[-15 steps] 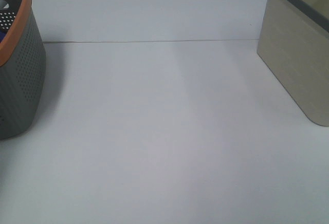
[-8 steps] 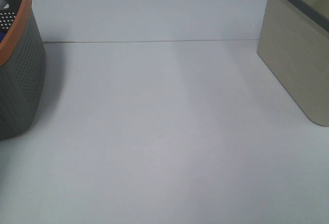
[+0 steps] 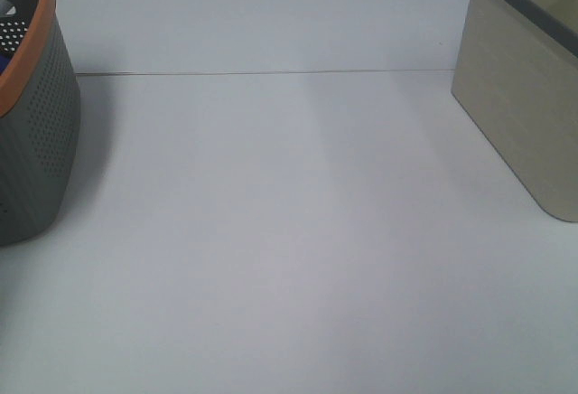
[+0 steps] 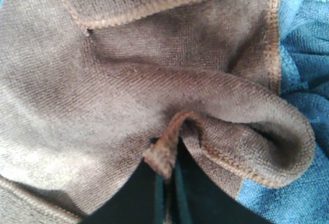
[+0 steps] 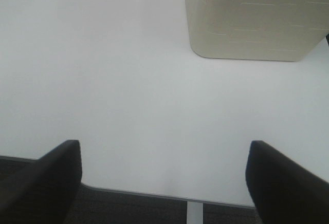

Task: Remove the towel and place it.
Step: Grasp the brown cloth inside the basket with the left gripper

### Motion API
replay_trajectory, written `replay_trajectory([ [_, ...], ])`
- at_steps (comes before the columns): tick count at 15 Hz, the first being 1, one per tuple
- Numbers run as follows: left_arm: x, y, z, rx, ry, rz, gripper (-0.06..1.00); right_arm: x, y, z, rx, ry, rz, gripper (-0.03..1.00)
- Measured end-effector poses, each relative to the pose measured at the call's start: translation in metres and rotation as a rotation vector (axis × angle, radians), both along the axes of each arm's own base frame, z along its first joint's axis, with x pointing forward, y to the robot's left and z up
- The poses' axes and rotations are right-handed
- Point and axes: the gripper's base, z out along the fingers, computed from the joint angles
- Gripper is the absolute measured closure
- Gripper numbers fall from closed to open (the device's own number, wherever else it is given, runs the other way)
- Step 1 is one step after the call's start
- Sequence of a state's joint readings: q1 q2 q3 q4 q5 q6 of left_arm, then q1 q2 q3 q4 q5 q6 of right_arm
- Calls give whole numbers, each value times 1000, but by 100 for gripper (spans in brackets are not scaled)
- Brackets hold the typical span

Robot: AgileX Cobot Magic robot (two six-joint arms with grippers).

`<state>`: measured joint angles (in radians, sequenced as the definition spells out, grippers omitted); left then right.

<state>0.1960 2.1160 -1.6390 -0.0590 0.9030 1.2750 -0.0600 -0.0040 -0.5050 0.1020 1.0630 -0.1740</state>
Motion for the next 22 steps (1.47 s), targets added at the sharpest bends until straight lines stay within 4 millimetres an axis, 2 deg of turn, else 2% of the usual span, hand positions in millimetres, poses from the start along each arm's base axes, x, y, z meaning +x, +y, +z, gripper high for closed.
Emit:
replay_trajectory([
  [2, 0, 1, 13, 14, -1, -7, 94, 0, 0, 0, 0, 0, 0, 21],
  [3, -6, 1, 46, 23, 7, 3, 94, 0, 0, 0, 0, 0, 0, 21],
  [5, -19, -1, 90, 15, -11, 60, 94, 0, 0, 0, 0, 0, 0, 21],
  [6, -23, -2, 103, 13, -26, 74, 94, 0, 0, 0, 0, 0, 0, 21],
  [10, -59, -9, 180, 27, -200, 113, 94, 0, 0, 0, 0, 0, 0, 21],
  [11, -65, -10, 189, 29, -221, 116, 94, 0, 0, 0, 0, 0, 0, 21],
  [12, -74, -12, 203, 30, -257, 125, 94, 0, 0, 0, 0, 0, 0, 21],
  [13, -94, -16, 228, 16, -325, 157, 94, 0, 0, 0, 0, 0, 0, 21],
  [18, -129, -34, 269, -118, -453, 176, 94, 0, 0, 0, 0, 0, 0, 21],
  [22, -145, -40, 284, -142, -503, 165, 94, 0, 0, 0, 0, 0, 0, 21],
])
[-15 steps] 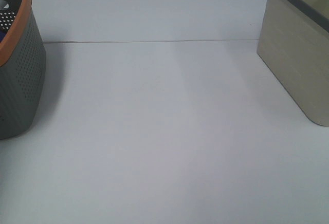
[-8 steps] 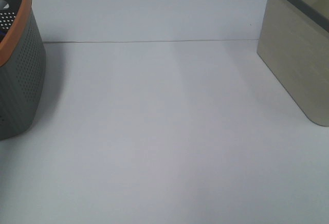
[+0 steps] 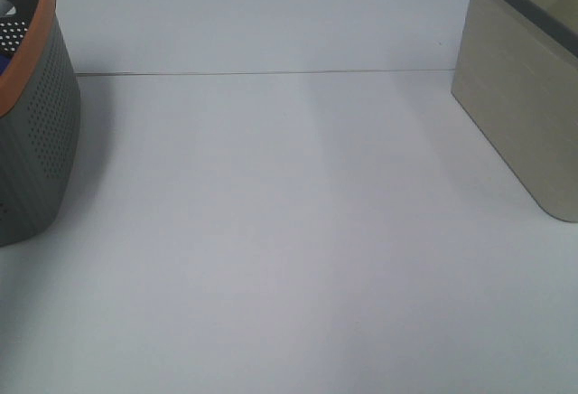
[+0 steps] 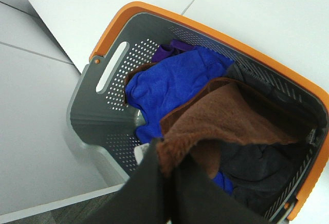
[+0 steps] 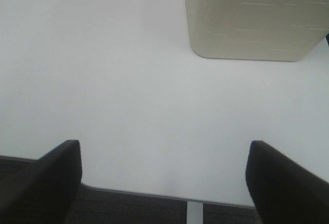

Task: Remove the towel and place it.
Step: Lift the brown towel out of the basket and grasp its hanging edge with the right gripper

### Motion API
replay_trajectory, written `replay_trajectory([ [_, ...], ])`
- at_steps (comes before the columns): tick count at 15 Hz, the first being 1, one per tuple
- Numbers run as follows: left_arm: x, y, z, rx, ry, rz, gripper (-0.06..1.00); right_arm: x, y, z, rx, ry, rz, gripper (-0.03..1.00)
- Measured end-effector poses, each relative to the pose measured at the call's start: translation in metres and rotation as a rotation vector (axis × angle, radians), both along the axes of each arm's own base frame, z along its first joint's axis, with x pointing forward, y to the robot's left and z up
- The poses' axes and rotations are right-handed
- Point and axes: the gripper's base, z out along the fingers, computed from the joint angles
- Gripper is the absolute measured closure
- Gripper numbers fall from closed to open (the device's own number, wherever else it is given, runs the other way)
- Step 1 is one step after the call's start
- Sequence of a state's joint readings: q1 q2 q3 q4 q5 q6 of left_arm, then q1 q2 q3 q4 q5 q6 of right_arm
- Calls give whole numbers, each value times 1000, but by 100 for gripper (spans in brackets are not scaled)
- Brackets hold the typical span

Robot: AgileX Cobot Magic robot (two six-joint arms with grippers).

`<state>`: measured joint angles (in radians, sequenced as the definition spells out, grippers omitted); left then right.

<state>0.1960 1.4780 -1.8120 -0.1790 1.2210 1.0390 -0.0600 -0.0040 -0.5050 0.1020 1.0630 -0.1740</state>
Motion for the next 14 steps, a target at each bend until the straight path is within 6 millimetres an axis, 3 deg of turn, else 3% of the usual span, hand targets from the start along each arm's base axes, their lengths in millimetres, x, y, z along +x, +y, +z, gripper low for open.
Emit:
replay_trajectory([
  [4, -17, -11, 15, 13, -50, -26, 94, 0, 0, 0, -5, 0, 2, 21],
  [9, -20, -54, 18, 29, -61, -164, 94, 7, 3, 6, -5, 12, 43, 21],
  [12, -21, -87, 25, 70, -108, -193, 94, 32, 10, 35, 14, -56, 144, 21],
  [13, -19, -111, 32, 72, -148, -233, 94, 56, 14, 49, 63, -119, 187, 21],
  [14, -16, -122, 34, 81, -156, -261, 94, 66, 16, 52, 93, -140, 197, 21],
])
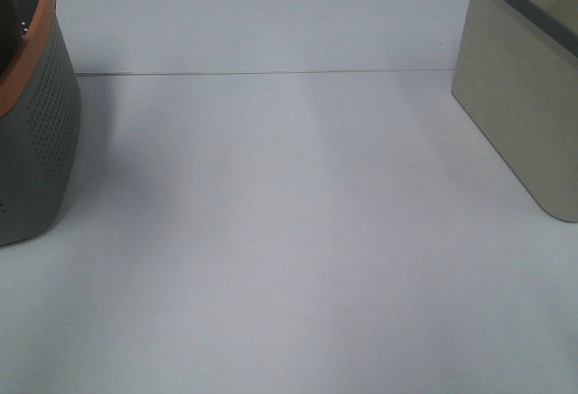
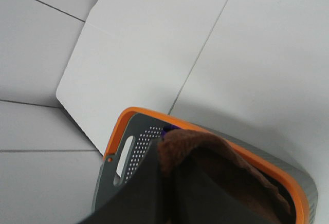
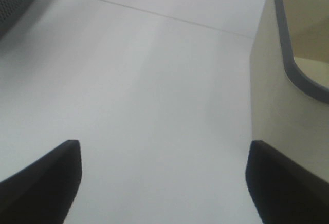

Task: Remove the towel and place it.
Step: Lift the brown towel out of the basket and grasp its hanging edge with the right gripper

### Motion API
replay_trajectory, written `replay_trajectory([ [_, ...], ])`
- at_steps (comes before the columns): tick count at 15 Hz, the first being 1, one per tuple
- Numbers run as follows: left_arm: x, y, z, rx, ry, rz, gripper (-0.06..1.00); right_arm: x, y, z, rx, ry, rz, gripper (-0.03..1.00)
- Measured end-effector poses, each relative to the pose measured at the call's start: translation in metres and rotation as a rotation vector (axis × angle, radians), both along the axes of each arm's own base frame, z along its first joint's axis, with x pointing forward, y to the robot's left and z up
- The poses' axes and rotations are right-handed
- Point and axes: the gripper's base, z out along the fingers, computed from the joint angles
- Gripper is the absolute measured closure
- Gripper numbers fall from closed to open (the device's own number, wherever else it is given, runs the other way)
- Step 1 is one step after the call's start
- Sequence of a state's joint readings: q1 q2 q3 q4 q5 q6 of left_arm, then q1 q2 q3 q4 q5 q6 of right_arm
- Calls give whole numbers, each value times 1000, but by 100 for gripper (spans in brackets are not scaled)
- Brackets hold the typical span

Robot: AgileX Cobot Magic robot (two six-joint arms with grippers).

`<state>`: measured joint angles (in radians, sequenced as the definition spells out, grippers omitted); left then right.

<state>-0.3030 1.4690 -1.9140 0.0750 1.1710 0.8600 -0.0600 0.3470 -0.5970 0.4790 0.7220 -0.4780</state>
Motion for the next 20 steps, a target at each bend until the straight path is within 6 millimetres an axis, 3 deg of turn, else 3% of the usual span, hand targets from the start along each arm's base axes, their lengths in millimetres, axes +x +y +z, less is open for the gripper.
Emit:
replay_trajectory([
  [7, 24, -54, 31, -16, -149, -85, 94, 45, 2, 2, 23, -15, 43, 21],
  [9, 34, -81, 38, -43, -206, -132, 94, 58, 0, 2, 15, -20, 38, 21],
  [12, 49, -102, 22, -49, -170, -150, 94, 71, -2, 2, 11, -34, 28, 21],
  [16, 77, -149, -24, -62, -77, -190, 94, 96, 1, -5, 55, -24, 67, 21],
  [20, 87, -192, -51, -121, -85, -281, 94, 119, 3, -15, 53, -12, 103, 21],
])
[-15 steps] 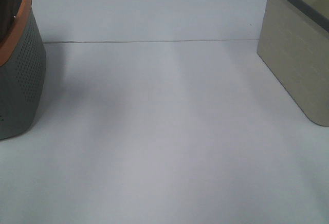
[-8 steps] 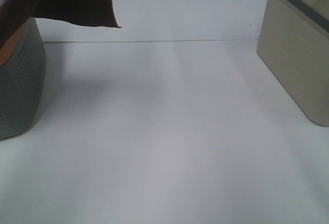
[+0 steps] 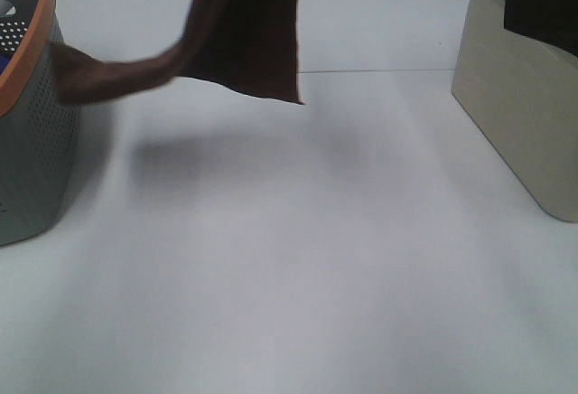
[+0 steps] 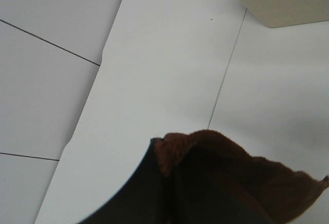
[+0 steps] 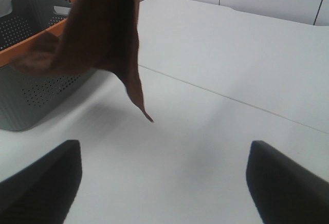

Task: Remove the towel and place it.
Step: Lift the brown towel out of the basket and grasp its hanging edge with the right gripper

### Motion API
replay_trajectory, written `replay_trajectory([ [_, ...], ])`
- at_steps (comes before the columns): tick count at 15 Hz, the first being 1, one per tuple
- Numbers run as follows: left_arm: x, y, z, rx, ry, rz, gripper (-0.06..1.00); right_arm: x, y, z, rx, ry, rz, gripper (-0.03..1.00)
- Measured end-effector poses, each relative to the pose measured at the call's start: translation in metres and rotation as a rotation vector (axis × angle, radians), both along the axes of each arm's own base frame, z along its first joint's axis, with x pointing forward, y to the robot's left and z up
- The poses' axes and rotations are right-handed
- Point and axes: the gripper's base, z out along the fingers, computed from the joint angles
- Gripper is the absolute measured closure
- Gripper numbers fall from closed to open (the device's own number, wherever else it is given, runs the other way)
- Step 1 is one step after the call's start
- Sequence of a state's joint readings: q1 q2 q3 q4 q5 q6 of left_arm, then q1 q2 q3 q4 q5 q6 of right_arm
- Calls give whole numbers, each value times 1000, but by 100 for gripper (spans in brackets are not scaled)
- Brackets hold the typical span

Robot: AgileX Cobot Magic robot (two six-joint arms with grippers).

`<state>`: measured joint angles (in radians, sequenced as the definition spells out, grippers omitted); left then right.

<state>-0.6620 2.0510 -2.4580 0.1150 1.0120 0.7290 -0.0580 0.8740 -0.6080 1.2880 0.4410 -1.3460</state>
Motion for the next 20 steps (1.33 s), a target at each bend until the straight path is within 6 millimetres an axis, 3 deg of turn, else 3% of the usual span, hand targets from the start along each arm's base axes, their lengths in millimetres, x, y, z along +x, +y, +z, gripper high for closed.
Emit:
replay_trajectory([
  [8, 0, -11, -9, -71, 80, -52, 94, 19, -1, -17, 12, 80, 4, 21],
  [11, 0, -15, -14, -85, 106, -66, 94, 22, 6, -21, 44, 110, 83, 21],
  [15, -5, -43, -36, -59, 147, -116, 94, 42, 12, -36, 120, 145, 148, 21],
  [18, -6, -52, -43, -50, 160, -131, 94, 54, 25, -51, 172, 200, 178, 21],
  [20, -4, -54, -49, -44, 169, -131, 94, 62, 44, -68, 83, 234, 180, 21],
])
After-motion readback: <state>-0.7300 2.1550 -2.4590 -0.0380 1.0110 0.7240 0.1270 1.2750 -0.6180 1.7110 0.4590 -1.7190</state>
